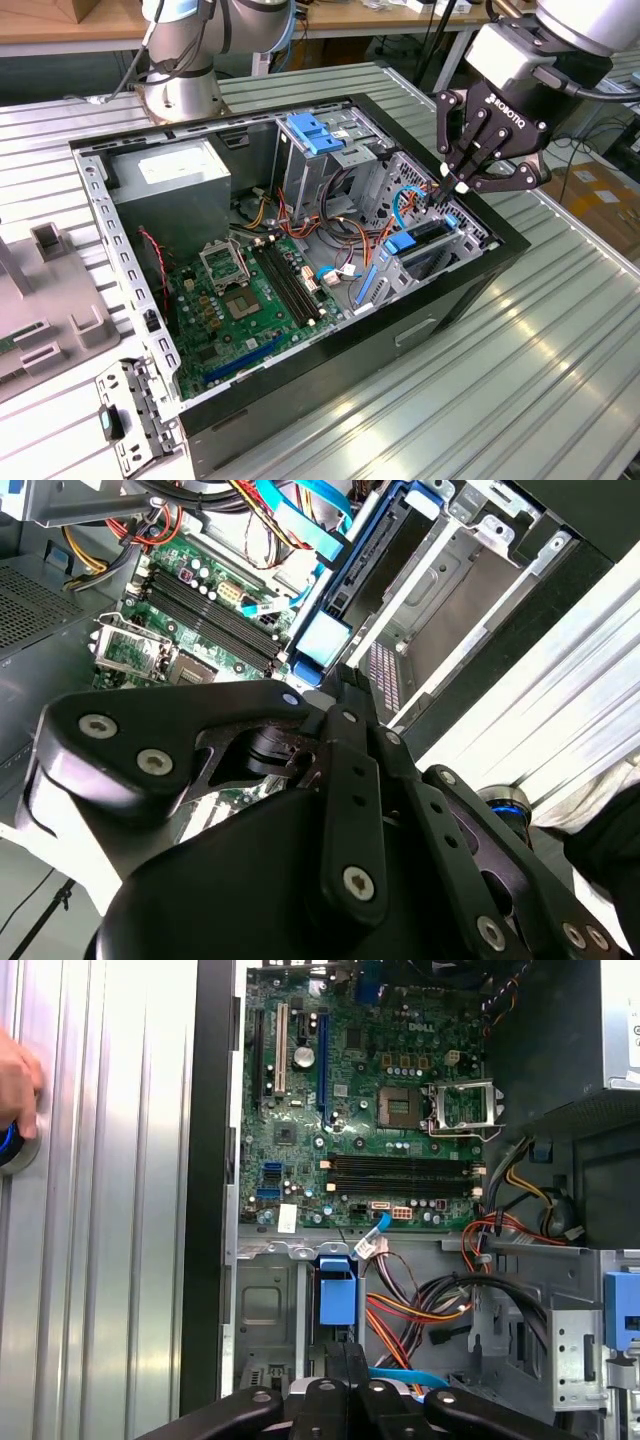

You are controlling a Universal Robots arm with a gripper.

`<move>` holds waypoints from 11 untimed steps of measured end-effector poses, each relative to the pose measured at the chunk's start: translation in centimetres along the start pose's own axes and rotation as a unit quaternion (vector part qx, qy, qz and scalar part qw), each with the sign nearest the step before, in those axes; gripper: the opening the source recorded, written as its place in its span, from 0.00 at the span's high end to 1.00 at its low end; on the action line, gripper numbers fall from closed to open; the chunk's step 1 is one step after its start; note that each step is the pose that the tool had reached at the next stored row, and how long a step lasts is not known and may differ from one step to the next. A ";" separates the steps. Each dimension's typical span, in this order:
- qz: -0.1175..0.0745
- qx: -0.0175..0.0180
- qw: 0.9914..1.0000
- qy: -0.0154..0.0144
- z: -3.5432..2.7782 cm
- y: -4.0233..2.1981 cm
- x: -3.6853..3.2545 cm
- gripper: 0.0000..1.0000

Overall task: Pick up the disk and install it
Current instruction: 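Insert the disk into the insertion slot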

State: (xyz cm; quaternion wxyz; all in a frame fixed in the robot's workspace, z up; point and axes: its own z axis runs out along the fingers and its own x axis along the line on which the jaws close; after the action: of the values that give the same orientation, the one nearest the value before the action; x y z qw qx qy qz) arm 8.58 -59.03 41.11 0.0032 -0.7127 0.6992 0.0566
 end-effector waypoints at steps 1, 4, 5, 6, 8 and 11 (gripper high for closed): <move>0.000 0.000 1.000 0.000 0.00 0.00 0.00 0.89; 0.000 0.000 1.000 0.000 -0.01 -0.28 0.01 0.89; 0.000 0.000 1.000 0.000 -0.02 -0.50 0.02 0.89; 0.000 0.000 1.000 0.000 -0.04 -0.76 0.01 0.89; 0.000 0.000 1.000 0.000 -0.07 -1.67 0.03 0.89; 0.000 0.000 1.000 0.000 0.09 -2.81 0.07 0.89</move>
State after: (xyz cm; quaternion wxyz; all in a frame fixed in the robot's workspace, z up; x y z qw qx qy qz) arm 11.38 -59.03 40.81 0.0030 -0.7126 0.6992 0.0570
